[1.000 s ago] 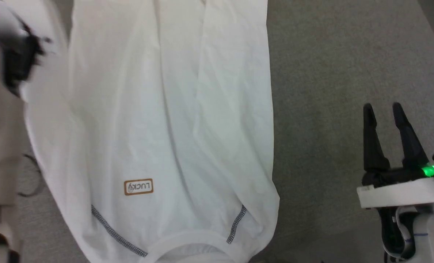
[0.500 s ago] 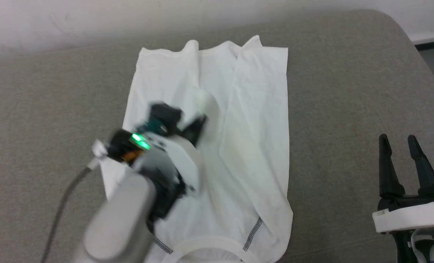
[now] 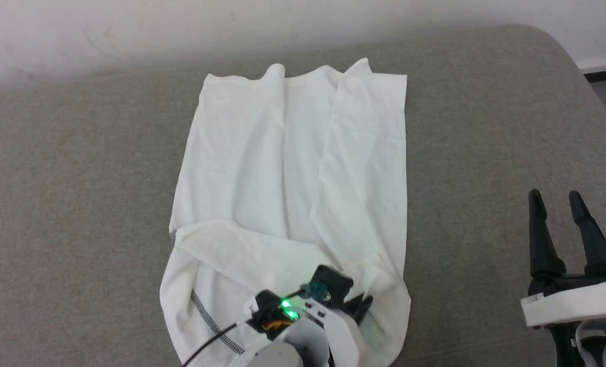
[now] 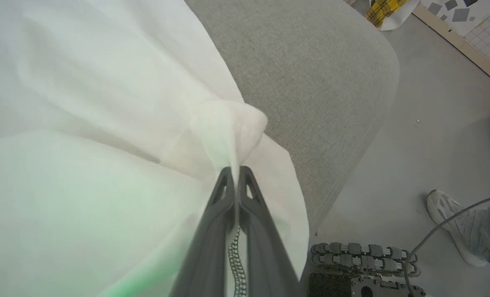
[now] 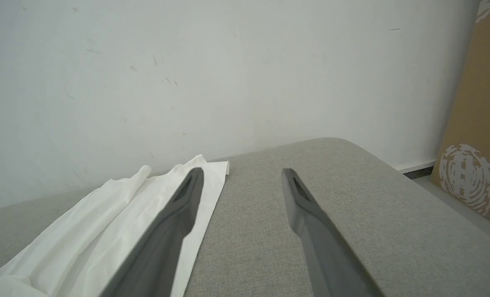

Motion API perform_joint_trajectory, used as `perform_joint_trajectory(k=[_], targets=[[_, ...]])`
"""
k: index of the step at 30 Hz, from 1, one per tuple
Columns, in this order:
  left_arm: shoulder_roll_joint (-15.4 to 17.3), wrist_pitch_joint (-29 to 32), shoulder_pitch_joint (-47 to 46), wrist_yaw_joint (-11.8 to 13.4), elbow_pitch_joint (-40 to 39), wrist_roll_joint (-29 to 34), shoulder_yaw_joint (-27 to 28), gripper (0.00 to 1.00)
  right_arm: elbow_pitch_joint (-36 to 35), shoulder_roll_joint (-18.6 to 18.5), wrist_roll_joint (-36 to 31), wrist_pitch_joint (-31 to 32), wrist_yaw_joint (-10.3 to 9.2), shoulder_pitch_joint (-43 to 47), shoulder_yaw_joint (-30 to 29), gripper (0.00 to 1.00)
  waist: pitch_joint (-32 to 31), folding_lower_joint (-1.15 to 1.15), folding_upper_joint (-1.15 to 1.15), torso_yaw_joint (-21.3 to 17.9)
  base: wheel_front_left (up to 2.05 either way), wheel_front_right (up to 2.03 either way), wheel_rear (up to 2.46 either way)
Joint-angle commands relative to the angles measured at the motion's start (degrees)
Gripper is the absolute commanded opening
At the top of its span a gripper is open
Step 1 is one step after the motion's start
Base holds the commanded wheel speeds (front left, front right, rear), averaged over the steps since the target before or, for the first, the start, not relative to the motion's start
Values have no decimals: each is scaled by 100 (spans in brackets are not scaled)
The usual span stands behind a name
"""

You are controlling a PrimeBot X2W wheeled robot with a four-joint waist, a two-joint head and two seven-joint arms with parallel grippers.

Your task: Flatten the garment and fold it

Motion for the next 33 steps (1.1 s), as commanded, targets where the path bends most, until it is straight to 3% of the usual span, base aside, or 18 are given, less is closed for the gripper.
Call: perform_joint_trajectory(k=[1, 4, 5, 6, 13, 18, 26, 33], targets=[[-34, -109, 78, -18, 147, 7, -76, 0, -23, 14, -7, 3, -11, 15, -13, 100, 66, 0, 0, -60, 0, 0, 0], [-66, -241, 85, -52, 477, -100, -227, 4, -19, 14, 3, -5, -11, 32, -45, 100, 116, 0, 0, -79, 0, 0, 0], [-71, -328, 76, -60, 548, -151, -239, 43, -15, 14, 5, -6, -11, 41, -52, 100, 124, 0, 0, -78, 0, 0, 0], [-75, -416, 50, -68, 605, -165, -275, 100, -11, 14, 2, -10, -11, 48, -59, 100, 123, 0, 0, -72, 0, 0, 0], [-85, -1715, -63, -166, 228, -216, -302, 100, -5, 14, -170, 2, -11, 119, -83, 100, -106, 0, 0, 39, 0, 0, 0], [-11, -2482, 26, 35, -293, -225, 72, 100, -54, 14, -344, 89, -11, 233, -96, 100, -350, 0, 0, 146, 0, 0, 0], [304, -2675, 492, 524, -1260, -20, 1684, 100, -117, 14, -515, 171, -11, 333, -75, 100, -535, 0, 0, 346, 0, 0, 0], [362, -2677, 974, 618, -1423, 168, 3093, 100, -30, 14, -585, 207, -11, 335, -36, 100, -522, 0, 0, 608, 0, 0, 0]])
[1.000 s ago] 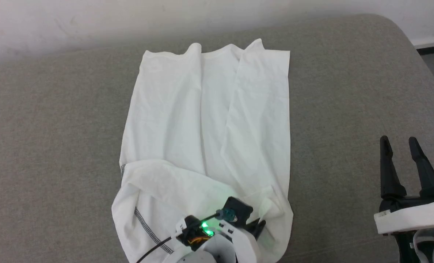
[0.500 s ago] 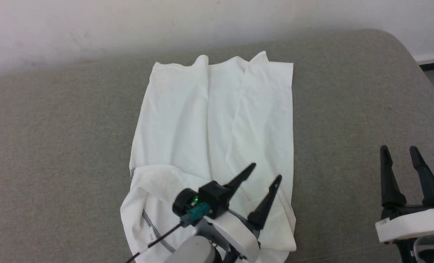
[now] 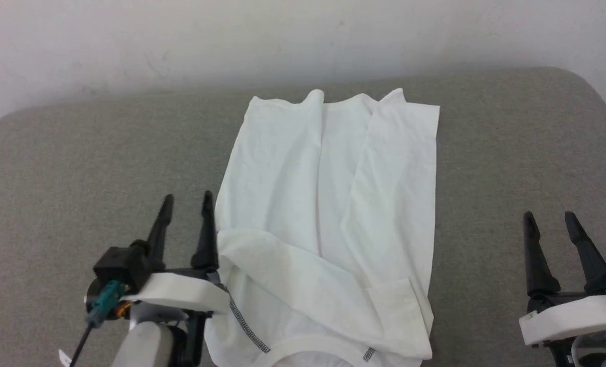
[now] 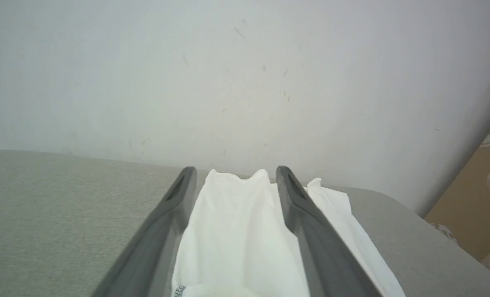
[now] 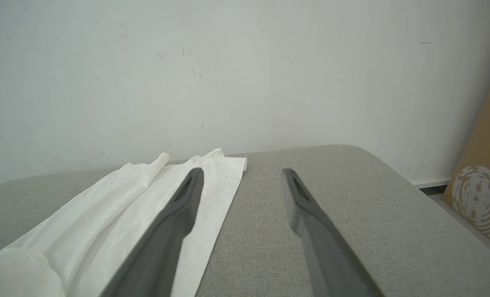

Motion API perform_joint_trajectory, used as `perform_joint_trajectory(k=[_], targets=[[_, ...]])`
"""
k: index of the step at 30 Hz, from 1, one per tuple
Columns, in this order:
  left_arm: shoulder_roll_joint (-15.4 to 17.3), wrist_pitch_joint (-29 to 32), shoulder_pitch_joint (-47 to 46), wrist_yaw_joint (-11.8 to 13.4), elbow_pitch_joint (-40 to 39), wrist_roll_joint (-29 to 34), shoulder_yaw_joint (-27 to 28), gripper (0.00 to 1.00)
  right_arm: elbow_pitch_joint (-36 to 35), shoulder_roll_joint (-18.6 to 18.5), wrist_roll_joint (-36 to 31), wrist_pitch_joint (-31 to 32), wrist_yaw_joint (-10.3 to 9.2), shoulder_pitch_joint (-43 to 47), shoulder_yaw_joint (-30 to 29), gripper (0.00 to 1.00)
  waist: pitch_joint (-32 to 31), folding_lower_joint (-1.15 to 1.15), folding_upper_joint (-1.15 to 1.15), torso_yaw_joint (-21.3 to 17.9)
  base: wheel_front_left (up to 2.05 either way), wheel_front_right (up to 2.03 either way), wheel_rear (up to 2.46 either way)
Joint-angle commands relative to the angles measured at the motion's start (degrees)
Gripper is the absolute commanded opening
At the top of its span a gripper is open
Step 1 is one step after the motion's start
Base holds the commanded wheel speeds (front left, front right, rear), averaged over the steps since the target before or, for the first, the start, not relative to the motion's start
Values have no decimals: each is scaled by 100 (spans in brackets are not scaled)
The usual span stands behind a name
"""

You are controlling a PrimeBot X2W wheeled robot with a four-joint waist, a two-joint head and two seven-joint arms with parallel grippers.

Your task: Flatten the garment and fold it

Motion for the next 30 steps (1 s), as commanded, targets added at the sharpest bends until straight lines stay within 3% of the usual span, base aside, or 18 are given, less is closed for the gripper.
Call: perform_joint_trajectory(k=[1, 7, 14, 25, 30], targets=[[14, -27, 118, 33, -56, 104, 255, 100, 49, 15, -18, 13, -11, 22, -13, 100, 27, 0, 0, 146, 0, 0, 0], [34, -27, 359, -5, -228, 385, 1021, 100, 520, 15, -12, 146, -11, -279, -171, 100, 229, 0, 0, 378, 0, 0, 0], [-31, -28, 290, -216, -450, 654, 1192, 100, 1502, -136, 63, 498, -11, -1189, -503, 100, 701, 0, 0, 660, 0, 0, 0], [-352, -28, -233, -422, -1013, 835, 1113, 100, 3712, -1265, 1208, 2200, -11, -3957, -557, 100, 1896, 0, 0, 1077, 0, 0, 0], [-409, -28, -509, -458, -1264, 859, 982, 100, 4334, -1707, 1510, 2884, -11, -5115, -382, 100, 2517, 0, 0, 1296, 0, 0, 0]])
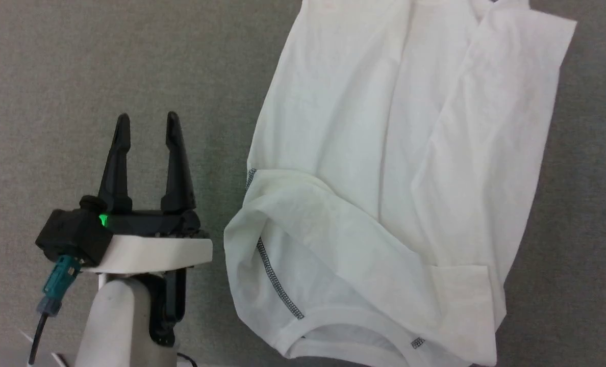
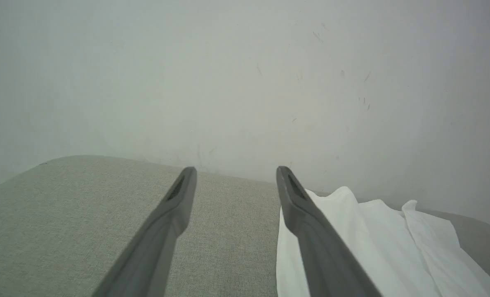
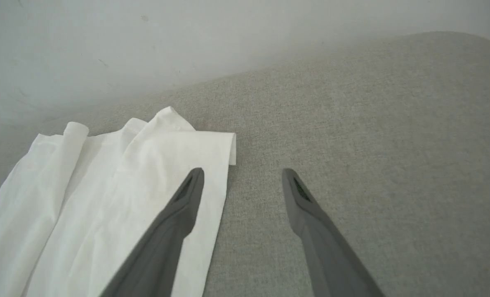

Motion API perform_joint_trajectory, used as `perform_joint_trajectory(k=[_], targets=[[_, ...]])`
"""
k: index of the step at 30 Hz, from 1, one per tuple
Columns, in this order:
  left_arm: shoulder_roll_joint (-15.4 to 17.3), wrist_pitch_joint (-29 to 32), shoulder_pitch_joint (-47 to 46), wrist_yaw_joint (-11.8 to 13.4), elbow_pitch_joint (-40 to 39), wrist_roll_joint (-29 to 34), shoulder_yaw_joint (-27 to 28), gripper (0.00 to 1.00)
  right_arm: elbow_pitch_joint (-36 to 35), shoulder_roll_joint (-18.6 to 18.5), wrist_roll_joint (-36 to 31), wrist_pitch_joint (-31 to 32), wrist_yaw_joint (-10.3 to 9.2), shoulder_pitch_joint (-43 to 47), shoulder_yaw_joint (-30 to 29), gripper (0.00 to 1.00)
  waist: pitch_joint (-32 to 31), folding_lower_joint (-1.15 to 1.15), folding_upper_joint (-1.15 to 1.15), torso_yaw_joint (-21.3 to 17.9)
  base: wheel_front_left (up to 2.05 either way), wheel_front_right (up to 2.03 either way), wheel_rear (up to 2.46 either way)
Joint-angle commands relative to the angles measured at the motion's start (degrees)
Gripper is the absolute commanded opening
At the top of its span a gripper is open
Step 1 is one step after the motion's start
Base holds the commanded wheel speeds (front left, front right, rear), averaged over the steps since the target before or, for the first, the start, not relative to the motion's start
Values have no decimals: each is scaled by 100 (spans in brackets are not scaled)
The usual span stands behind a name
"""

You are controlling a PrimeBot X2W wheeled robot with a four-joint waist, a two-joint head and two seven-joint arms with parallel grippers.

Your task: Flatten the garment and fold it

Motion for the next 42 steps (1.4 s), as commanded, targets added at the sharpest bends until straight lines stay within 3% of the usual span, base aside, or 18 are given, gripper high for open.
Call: perform_joint_trajectory(k=[1, 9, 16, 18, 19, 25, 32, 42], targets=[[-26, -28, -118, -29, -54, 30, -30, 100, 87, -44, 58, 71, -10, -194, 49, 100, 718, -2, 0, 392, 0, 0, 0], [-43, -28, -415, 50, -339, -39, -230, 100, 765, -235, 55, 543, -10, -1460, 197, 100, 1399, -2, 0, 580, 0, 0, 0], [-45, -28, -510, 133, -347, -58, -373, 100, 1784, -246, -259, 1280, -10, -1684, 63, 100, 1513, -2, 0, 636, 0, 0, 0], [-45, -28, -505, 153, -320, -45, -371, 100, 1991, -209, -347, 1445, -10, -1678, -5, 27, 1479, -2, 0, 625, 0, 0, 0], [-45, -28, -500, 163, -307, -40, -367, 100, 2048, -183, -360, 1456, -10, -1685, -56, 0, 1454, -2, 0, 614, 0, 0, 0], [-45, -28, -457, 187, -197, 12, -427, 100, 1787, -167, -589, 680, -10, -1686, 25, 0, 1166, -2, 0, 513, 0, 0, 0], [-45, -28, -188, 172, 0, -44, -375, 100, 1389, -87, -596, -372, -10, -1527, 315, 0, 375, -2, 0, 259, 0, 0, 0], [-44, -28, 472, 218, 263, 100, -232, 100, 171, 125, -218, -842, -10, -759, 1554, 0, -736, -2, 0, -236, 0, 0, 0]])
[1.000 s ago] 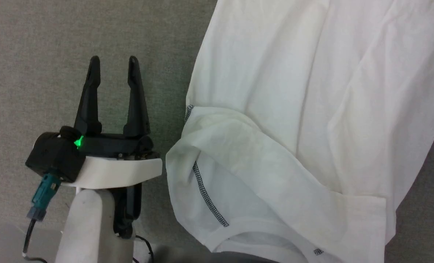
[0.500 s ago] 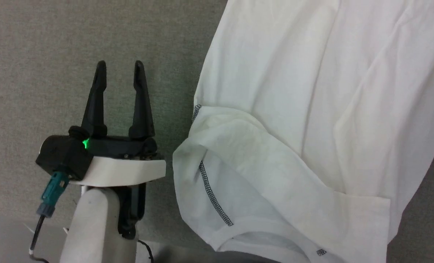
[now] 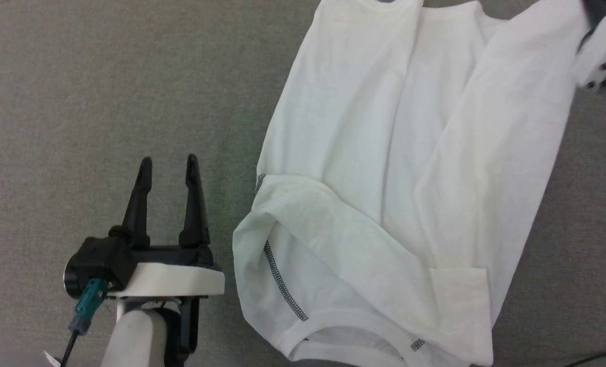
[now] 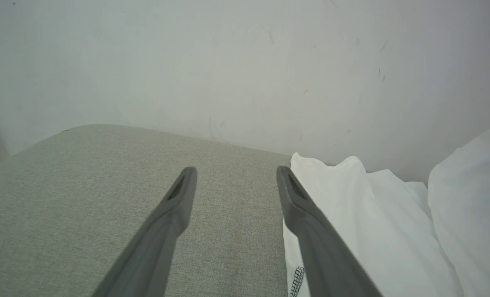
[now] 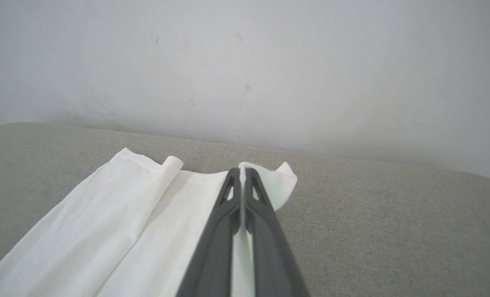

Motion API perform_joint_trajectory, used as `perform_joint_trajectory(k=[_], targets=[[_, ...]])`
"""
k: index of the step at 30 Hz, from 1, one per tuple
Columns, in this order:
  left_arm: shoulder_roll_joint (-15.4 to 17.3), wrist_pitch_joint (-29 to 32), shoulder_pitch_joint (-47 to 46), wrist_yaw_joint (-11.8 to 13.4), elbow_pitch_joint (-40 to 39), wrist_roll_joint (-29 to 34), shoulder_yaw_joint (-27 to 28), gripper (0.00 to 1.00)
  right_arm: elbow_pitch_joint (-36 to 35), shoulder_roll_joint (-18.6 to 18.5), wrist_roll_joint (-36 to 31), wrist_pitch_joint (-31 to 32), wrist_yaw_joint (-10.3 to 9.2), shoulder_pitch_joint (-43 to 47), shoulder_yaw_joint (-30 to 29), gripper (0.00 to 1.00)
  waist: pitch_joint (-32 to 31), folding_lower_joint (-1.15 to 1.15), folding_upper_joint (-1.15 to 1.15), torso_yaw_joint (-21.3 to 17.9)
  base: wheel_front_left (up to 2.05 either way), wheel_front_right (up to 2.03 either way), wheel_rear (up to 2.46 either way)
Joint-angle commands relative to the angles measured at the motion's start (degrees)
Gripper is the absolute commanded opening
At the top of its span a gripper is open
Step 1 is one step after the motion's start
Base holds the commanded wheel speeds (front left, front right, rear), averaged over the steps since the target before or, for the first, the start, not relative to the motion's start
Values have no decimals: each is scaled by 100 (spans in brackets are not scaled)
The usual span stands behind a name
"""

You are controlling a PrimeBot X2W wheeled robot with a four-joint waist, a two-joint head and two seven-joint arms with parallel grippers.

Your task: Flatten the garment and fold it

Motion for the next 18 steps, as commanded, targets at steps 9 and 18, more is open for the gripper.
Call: perform_joint_trajectory(k=[9, 18], targets=[[57, -28, 595, 86, 211, 32, 269, 100, -2005, 560, 435, 24, -5, 1989, 1608, 0, -1334, 1, 0, -675, 0, 0, 0], [107, 100, 774, 96, 228, 5, 208, 100, -2822, 1471, 586, -104, -5, 3264, 2536, 0, -1541, 1, 0, -704, 0, 0, 0]])
